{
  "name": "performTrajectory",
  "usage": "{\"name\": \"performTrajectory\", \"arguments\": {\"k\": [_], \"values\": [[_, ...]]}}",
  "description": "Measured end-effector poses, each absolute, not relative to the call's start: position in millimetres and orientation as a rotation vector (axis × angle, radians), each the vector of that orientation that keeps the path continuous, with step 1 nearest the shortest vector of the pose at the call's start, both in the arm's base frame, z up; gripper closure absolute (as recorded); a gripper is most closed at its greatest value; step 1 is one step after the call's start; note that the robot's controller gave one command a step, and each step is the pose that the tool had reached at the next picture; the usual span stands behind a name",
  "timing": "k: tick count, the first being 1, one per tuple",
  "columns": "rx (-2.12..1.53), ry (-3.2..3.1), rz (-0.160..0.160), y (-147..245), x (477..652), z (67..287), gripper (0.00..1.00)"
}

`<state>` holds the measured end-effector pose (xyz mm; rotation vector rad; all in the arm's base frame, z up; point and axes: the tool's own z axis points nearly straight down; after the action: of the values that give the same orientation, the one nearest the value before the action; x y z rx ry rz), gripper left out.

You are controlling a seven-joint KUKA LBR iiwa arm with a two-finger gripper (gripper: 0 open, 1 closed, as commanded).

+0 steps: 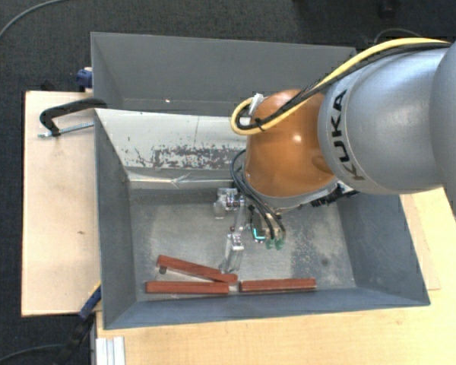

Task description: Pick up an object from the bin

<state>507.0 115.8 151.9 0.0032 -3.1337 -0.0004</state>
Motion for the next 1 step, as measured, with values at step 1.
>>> {"name": "performTrajectory", "arguments": {"k": [1], "values": [[0.194, -3.129, 0.000, 149.8, 505.6, 67.1, 0.00]]}}
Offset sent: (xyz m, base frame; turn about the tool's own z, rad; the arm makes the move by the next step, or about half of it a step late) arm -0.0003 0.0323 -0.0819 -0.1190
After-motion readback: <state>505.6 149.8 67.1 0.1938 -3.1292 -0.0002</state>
